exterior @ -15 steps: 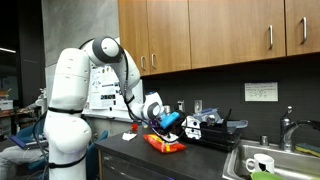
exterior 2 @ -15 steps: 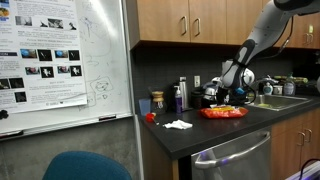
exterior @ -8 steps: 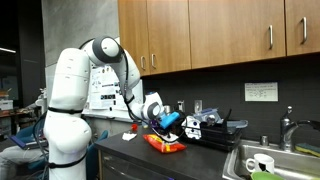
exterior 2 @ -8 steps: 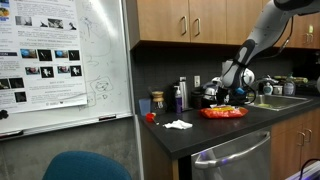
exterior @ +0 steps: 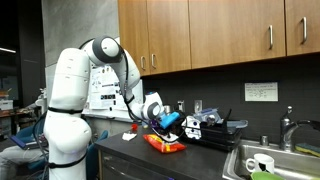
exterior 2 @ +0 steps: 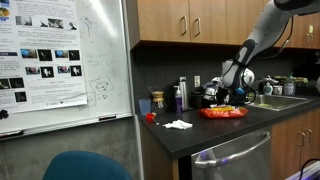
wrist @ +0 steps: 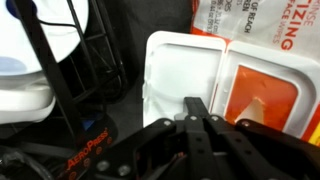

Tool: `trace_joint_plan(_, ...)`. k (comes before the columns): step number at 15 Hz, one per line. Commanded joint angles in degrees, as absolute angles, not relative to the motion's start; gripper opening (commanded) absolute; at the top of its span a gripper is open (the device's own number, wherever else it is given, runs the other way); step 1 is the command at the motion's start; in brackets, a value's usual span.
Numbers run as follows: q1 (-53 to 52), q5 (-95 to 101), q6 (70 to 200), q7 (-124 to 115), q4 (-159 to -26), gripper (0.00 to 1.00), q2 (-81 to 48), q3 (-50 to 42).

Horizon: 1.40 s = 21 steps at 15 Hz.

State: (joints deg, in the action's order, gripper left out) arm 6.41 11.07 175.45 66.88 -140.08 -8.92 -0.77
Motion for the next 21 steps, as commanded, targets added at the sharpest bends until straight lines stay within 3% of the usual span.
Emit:
trace_joint_plan(1, 7.55, 9.66, 175.65, 68.68, -140.29, 0.01, -8.79, 0.38)
trace_joint_plan(12, 7.55, 9.66, 175.65, 68.68, -140.3, 0.01, -8.79, 0.38)
trace_joint_plan(13, 6.41, 11.07, 175.45, 66.88, -140.09, 0.28, -8.92, -0.77)
trace_joint_plan(14, 6.4, 11.07, 175.44, 66.85, -140.09, 0.03, -8.92, -0.77)
trace_joint_plan(18, 6.4, 11.07, 175.44, 66.84, -139.97, 0.26, -8.91, -0.77)
trace_joint_plan(21, 6.4, 11.07, 175.44, 66.83, -139.92, 0.28, -8.91, -0.78)
